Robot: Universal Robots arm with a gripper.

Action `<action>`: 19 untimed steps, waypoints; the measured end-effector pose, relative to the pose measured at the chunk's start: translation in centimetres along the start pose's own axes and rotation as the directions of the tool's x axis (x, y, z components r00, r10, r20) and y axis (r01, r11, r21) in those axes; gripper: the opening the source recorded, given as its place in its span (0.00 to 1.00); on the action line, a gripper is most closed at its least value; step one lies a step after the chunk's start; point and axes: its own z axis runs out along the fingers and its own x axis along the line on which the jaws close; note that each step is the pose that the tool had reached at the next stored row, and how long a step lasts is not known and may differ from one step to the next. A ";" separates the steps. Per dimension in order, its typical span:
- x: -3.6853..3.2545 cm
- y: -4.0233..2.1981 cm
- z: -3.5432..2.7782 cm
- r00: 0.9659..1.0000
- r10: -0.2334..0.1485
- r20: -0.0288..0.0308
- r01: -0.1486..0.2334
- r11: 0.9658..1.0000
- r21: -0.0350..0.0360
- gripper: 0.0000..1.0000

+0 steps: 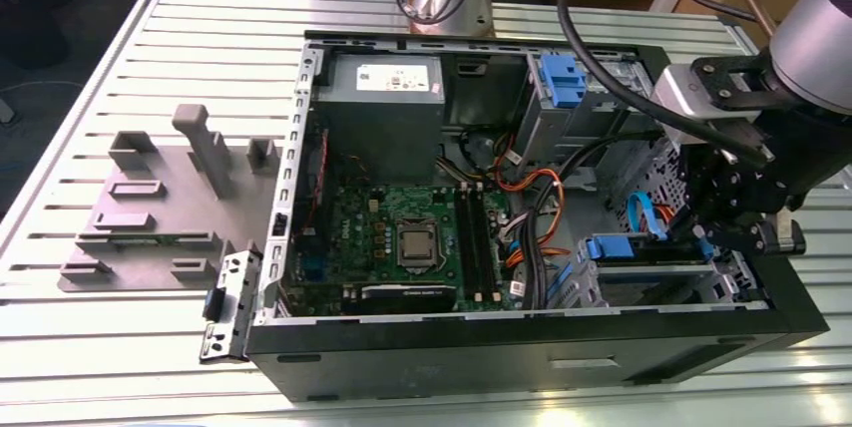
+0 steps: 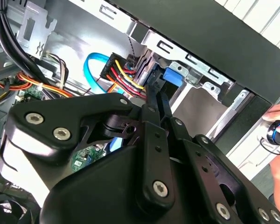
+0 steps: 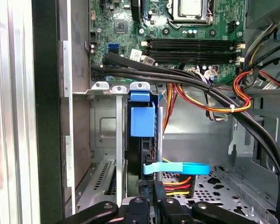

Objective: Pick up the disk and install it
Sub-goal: 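Insert the second disk wire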

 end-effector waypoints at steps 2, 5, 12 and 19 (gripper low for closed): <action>0.00 0.00 0.01 1.000 0.000 0.000 0.000 1.000 0.002 0.16; 0.00 0.01 0.03 1.000 0.000 0.000 0.000 1.000 0.005 0.16; 0.02 0.07 0.10 1.000 0.000 0.000 0.000 1.000 0.011 0.16; 0.02 0.23 0.10 1.000 0.010 -0.001 -0.009 1.000 0.013 0.16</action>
